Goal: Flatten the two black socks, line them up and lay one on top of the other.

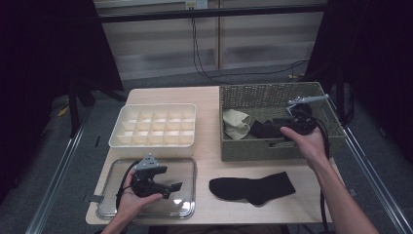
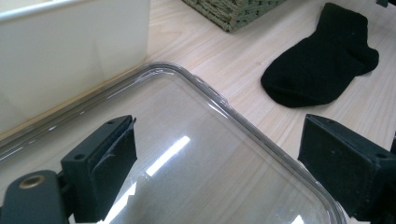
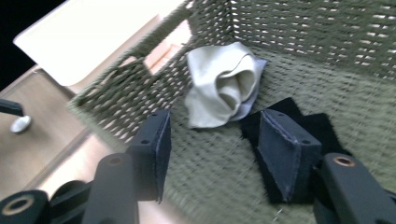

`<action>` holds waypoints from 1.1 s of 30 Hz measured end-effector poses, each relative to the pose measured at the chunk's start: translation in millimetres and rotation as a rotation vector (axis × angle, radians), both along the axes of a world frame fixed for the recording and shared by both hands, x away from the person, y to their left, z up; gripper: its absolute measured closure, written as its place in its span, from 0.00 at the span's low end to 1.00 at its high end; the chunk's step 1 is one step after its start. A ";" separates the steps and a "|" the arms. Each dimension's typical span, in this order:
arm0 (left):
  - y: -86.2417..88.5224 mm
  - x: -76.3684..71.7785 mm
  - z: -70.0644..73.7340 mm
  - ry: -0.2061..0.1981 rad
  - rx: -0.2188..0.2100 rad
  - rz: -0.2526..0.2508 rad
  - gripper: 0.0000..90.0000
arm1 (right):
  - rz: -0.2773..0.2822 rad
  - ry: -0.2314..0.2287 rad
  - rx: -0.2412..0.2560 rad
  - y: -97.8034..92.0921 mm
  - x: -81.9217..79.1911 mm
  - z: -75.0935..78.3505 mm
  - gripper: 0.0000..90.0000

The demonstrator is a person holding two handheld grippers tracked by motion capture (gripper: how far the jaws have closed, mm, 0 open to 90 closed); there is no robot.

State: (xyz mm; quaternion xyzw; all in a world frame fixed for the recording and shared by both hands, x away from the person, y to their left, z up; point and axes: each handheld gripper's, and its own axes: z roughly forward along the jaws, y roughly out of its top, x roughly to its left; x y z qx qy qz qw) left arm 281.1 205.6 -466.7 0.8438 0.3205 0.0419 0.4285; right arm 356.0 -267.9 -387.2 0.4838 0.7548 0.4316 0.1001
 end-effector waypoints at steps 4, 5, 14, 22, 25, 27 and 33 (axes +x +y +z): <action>-0.6 -1.0 0.0 -0.004 0.005 -0.006 0.12 | 0.004 0.026 -0.031 0.6 21.1 2.2 0.53; -0.3 -1.3 0.1 -0.003 0.002 -0.002 0.12 | 0.007 0.039 -0.038 0.4 29.3 1.6 0.53; 4.6 1.3 1.2 -0.001 -0.001 0.017 0.13 | 0.000 0.117 -0.096 4.8 72.8 -11.6 0.58; 5.1 0.4 1.8 -0.010 0.002 0.014 0.13 | -0.030 0.200 -0.167 3.1 99.2 -23.8 0.60; 5.2 0.3 1.6 -0.011 0.002 0.014 0.13 | -0.039 0.241 -0.198 3.9 106.0 -35.3 0.60; 5.1 0.6 1.4 -0.008 0.002 0.014 0.13 | -0.029 0.266 -0.219 4.1 110.4 -42.7 0.59; 2.6 2.3 -0.6 0.001 0.014 0.019 0.14 | -0.014 0.326 -0.278 6.3 118.7 -56.2 0.64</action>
